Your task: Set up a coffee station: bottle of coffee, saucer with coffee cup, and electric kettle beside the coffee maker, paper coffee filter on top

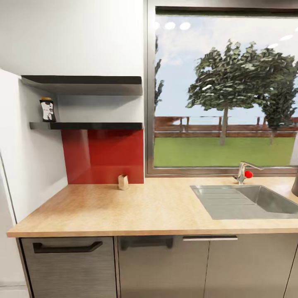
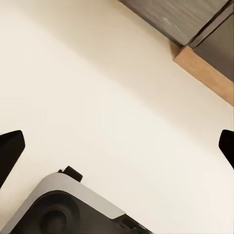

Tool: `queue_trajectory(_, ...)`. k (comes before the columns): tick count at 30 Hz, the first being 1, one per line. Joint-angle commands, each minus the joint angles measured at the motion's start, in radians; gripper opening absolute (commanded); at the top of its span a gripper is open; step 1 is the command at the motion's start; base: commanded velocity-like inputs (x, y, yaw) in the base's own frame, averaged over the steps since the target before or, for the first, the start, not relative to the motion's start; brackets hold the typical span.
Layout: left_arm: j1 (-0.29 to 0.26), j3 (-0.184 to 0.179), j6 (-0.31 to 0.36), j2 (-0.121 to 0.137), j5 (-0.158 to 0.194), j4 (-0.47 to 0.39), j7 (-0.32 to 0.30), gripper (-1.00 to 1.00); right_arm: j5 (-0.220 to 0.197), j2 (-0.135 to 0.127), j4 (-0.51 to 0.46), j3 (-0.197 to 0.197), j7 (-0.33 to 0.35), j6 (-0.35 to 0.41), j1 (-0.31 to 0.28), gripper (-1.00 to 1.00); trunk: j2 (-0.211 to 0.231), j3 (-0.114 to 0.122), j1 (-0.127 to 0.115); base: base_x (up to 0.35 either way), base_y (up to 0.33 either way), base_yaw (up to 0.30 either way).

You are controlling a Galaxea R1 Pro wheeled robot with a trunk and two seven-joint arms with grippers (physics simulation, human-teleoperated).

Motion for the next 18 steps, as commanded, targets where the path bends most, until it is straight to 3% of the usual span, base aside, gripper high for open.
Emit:
queue_trajectory(1,0.0,-0.005,-0.001,0.0,0.011,-0.001,-0.005,1.0,0.006,0.0,0.003,0.003,0.0,-0.006,-0.002,1.0,-0.001,-0.001,0.0,0.0,0.344,0.0)
queue_trajectory(8,0.0,-0.005,-0.001,0.0,0.011,-0.001,-0.005,1.0,0.01,-0.009,0.002,0.005,-0.022,0.002,-0.003,1.0,-0.001,-0.001,0.0,0.0,0.344,0.0)
queue_trajectory(18,0.0,-0.005,-0.001,0.0,0.011,-0.001,-0.005,1.0,0.014,0.0,0.002,0.007,-0.039,-0.006,-0.002,1.0,-0.001,-0.001,0.0,0.0,0.344,0.0)
